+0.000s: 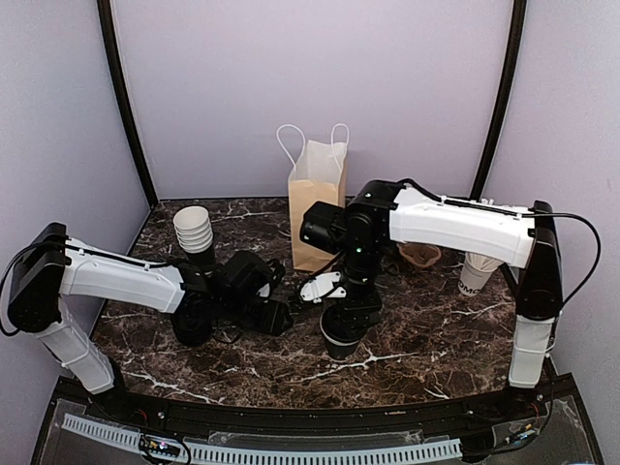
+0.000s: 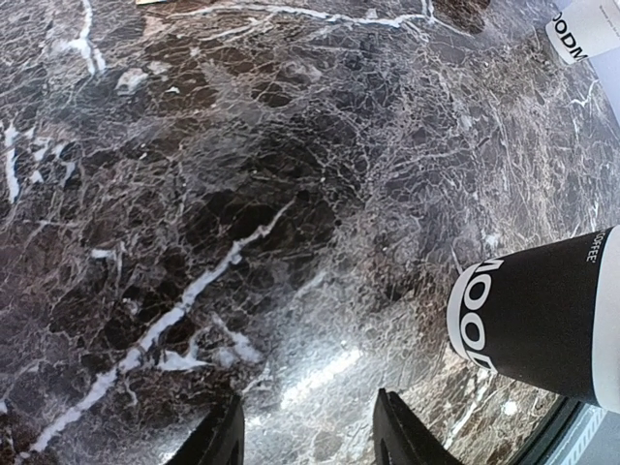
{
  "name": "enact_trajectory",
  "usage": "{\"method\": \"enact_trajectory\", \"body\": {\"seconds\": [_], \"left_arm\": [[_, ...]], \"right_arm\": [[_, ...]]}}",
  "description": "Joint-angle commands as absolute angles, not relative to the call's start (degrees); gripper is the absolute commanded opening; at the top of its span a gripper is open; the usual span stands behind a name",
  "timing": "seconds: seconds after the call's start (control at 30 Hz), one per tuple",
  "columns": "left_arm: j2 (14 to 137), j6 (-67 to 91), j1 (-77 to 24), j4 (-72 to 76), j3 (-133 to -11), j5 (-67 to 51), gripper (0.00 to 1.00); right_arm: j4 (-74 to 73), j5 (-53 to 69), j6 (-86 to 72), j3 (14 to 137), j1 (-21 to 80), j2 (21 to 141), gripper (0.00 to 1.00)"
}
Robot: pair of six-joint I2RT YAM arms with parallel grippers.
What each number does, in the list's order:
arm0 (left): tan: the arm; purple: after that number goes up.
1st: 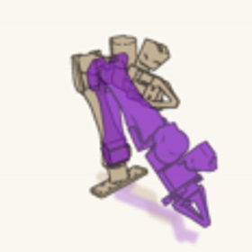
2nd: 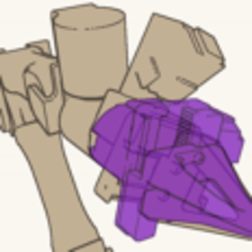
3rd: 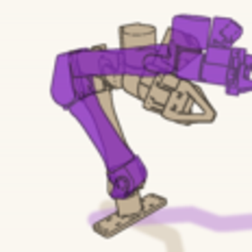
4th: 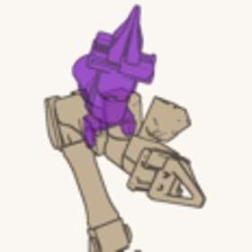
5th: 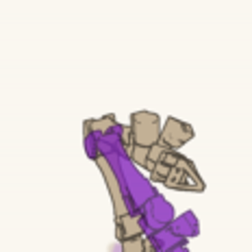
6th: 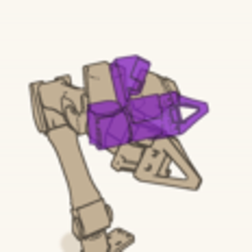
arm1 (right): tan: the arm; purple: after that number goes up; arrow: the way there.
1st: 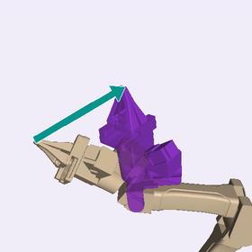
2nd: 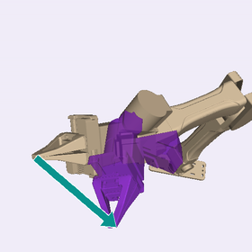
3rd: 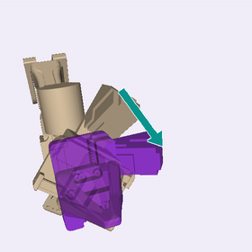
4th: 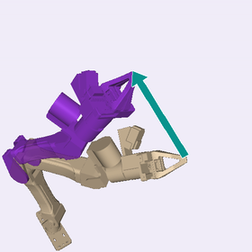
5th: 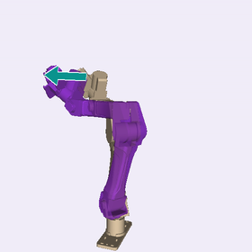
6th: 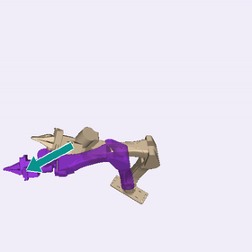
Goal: Pack the takeout coffee
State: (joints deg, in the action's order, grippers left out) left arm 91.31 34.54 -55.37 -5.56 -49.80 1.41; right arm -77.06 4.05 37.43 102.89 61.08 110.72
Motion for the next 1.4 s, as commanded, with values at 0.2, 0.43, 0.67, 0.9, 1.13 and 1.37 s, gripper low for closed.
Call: {"method": "enact_trajectory", "body": {"seconds": [0.2, 0.43, 0.67, 0.9, 1.13, 1.37], "left_arm": [[88.62, 35.45, -54.92, -3.99, -47.54, 1.15, 0.49], [89.24, 34.77, -54.76, -4.13, -48.17, 0.90, 0.49], [89.60, 34.45, -54.76, -4.71, -48.91, 0.70, 0.49], [85.29, 36.07, -54.80, -9.29, -50.41, 5.13, 0.55], [76.66, 33.93, -54.76, -13.00, -54.84, 6.00, 0.57], [75.81, 36.30, -56.22, -0.63, -52.80, -12.00, 0.55]], "right_arm": [[-79.20, 5.54, 36.91, 107.98, 61.99, 113.55, 0.80], [-79.68, 5.89, 36.99, 106.91, 62.37, 113.25, 0.82], [-79.79, 4.91, 37.09, 107.32, 62.40, 112.36, 0.84], [-81.24, 3.52, 38.34, 112.34, 62.09, 107.93, 0.94], [-74.71, 15.58, 38.02, 108.02, 52.01, 98.79, 0.95], [-53.59, 34.18, 25.25, 83.70, 37.57, 89.65, 0.86]]}}
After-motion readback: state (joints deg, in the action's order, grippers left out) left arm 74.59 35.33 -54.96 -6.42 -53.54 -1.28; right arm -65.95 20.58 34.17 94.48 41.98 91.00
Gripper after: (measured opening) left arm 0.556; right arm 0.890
